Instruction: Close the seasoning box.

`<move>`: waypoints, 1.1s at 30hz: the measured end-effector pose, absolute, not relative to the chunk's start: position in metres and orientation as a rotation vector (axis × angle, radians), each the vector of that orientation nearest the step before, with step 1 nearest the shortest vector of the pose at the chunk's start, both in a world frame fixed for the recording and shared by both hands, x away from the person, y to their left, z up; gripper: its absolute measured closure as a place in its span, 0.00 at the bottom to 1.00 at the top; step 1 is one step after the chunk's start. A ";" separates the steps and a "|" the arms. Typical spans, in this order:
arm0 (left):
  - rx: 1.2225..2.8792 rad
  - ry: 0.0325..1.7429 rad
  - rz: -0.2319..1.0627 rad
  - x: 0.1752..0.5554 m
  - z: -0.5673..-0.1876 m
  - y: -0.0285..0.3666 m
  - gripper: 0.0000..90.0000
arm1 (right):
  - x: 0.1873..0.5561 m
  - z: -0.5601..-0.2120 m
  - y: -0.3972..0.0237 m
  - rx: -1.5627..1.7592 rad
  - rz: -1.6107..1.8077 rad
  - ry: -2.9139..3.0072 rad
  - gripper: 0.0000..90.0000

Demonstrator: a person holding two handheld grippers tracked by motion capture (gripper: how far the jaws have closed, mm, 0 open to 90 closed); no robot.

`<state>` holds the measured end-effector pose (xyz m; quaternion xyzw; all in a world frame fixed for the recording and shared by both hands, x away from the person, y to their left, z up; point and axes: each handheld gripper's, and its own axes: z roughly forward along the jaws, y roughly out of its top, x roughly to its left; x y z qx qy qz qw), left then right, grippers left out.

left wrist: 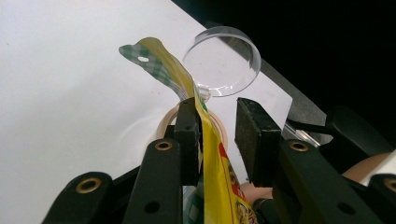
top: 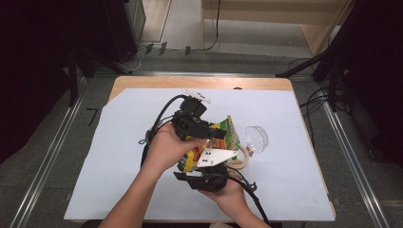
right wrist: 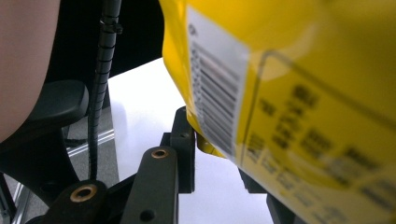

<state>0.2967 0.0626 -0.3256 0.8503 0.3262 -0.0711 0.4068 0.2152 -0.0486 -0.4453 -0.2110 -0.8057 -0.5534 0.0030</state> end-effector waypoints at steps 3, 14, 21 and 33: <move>2.136 0.823 -0.192 0.297 -0.326 0.063 0.80 | 0.215 -0.446 -0.049 -0.663 -1.737 -2.531 0.80; 2.136 0.825 -0.203 0.299 -0.327 0.064 0.80 | 0.215 -0.445 -0.049 -0.667 -1.729 -2.527 0.80; 2.132 0.835 -0.207 0.300 -0.327 0.066 0.80 | 0.213 -0.441 -0.047 -0.652 -1.730 -2.517 0.80; 2.128 0.837 -0.204 0.301 -0.327 0.067 0.79 | 0.213 -0.440 -0.047 -0.663 -1.727 -2.509 0.80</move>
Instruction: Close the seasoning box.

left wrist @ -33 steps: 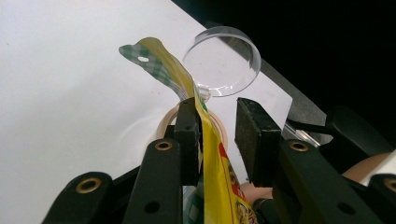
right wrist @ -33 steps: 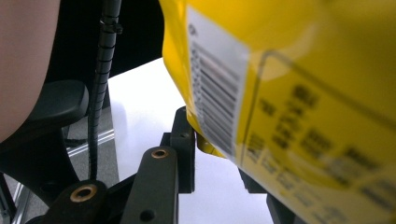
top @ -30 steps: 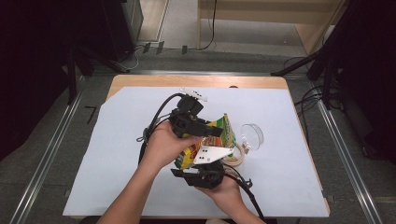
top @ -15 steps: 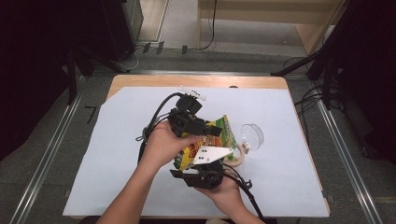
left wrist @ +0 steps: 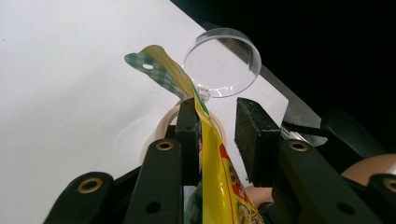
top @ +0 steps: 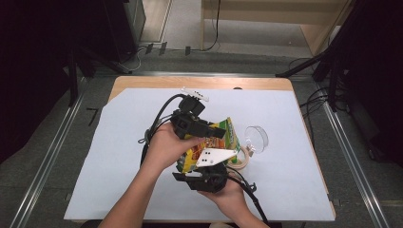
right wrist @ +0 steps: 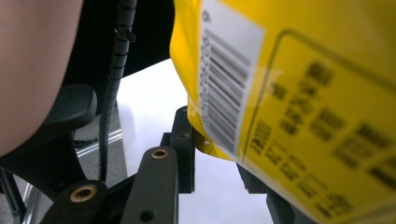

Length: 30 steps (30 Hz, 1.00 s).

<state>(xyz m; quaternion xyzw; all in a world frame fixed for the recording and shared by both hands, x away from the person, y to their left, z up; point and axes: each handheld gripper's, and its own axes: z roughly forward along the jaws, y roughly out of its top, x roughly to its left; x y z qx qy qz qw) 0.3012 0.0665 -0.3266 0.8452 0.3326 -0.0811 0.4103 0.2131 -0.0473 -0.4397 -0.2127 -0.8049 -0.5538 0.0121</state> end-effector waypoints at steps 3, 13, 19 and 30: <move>2.125 0.835 -0.205 0.301 -0.326 0.067 0.79 | 0.212 -0.438 -0.046 -0.661 -1.729 -2.498 0.80; 2.129 0.831 -0.197 0.301 -0.327 0.066 0.79 | 0.215 -0.441 -0.047 -0.647 -1.723 -2.546 0.80; 2.128 0.833 -0.196 0.301 -0.327 0.066 0.79 | 0.214 -0.441 -0.047 -0.645 -1.724 -2.538 0.80; 2.130 0.830 -0.193 0.301 -0.327 0.066 0.79 | 0.214 -0.441 -0.047 -0.645 -1.728 -2.537 0.80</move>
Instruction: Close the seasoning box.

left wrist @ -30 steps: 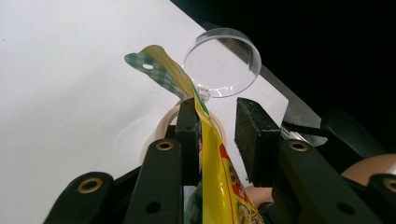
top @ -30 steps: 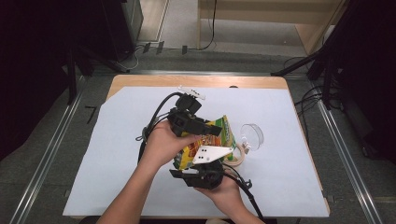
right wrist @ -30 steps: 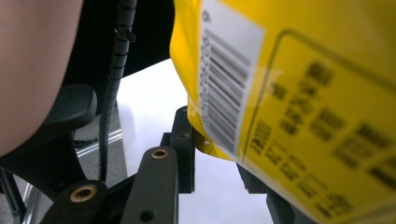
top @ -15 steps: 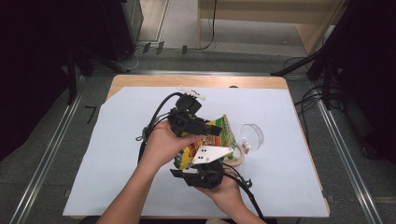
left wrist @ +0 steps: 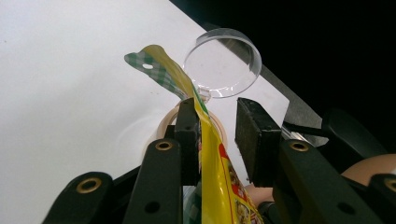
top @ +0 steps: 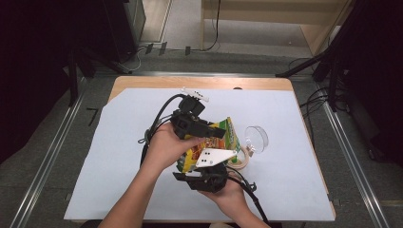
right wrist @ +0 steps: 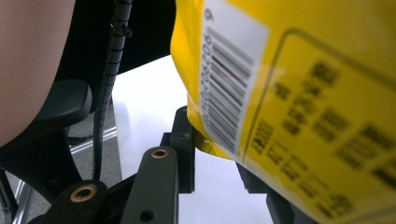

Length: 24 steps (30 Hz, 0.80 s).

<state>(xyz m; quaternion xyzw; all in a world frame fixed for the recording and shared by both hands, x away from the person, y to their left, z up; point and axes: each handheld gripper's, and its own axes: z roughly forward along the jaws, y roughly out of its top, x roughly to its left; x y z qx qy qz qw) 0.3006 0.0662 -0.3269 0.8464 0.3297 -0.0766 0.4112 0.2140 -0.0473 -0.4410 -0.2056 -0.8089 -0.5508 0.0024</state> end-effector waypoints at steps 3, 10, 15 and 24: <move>2.129 0.828 -0.195 0.301 -0.327 0.066 0.79 | 0.214 -0.441 -0.047 -0.646 -1.728 -2.537 0.80; 2.127 0.829 -0.196 0.300 -0.327 0.066 0.79 | 0.214 -0.441 -0.048 -0.648 -1.728 -2.535 0.80; 2.127 0.832 -0.190 0.299 -0.326 0.066 0.79 | 0.213 -0.441 -0.047 -0.646 -1.733 -2.533 0.80; 2.131 0.827 -0.186 0.298 -0.326 0.064 0.79 | 0.214 -0.442 -0.048 -0.652 -1.728 -2.530 0.80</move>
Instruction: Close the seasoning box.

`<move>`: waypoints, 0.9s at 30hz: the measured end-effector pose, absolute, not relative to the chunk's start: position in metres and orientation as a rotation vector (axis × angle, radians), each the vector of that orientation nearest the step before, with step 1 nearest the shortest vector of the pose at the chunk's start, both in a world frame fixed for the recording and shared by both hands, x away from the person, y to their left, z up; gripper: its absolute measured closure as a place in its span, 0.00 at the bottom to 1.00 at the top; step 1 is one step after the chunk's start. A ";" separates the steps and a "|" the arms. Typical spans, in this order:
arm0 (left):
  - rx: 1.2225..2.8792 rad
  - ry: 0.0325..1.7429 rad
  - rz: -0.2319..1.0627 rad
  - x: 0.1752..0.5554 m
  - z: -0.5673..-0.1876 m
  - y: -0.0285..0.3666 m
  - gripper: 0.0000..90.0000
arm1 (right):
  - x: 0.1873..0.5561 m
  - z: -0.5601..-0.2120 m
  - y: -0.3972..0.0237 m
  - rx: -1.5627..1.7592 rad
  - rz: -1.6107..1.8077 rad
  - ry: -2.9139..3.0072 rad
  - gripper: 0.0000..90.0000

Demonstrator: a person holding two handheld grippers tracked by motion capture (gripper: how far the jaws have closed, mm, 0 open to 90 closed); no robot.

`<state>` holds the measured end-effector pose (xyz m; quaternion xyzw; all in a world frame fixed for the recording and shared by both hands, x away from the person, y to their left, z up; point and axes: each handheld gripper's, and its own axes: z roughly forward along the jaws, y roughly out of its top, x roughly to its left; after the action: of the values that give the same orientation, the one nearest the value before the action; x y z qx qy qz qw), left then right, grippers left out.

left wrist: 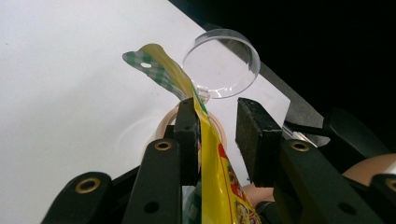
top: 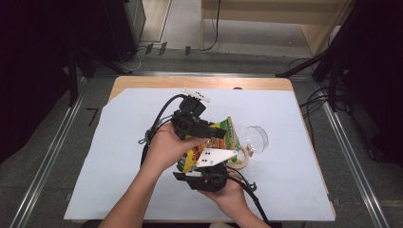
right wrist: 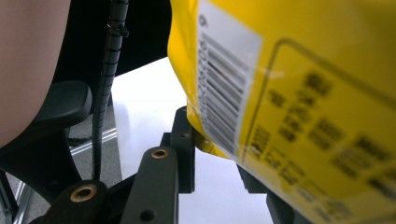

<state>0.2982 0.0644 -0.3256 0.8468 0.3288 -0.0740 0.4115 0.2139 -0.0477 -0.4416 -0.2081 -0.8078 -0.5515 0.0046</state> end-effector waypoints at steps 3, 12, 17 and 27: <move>2.129 0.828 -0.181 0.297 -0.325 0.064 0.79 | 0.214 -0.442 -0.048 -0.651 -1.729 -2.531 0.80; 2.132 0.823 -0.179 0.297 -0.325 0.064 0.79 | 0.214 -0.442 -0.048 -0.650 -1.729 -2.533 0.80; 2.135 0.822 -0.174 0.296 -0.325 0.062 0.78 | 0.215 -0.443 -0.048 -0.657 -1.729 -2.530 0.80; 2.133 0.830 -0.187 0.299 -0.326 0.065 0.79 | 0.214 -0.440 -0.048 -0.646 -1.735 -2.535 0.80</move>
<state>0.2991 0.0649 -0.3258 0.8472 0.3295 -0.0743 0.4101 0.2141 -0.0479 -0.4405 -0.2058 -0.8075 -0.5529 0.0014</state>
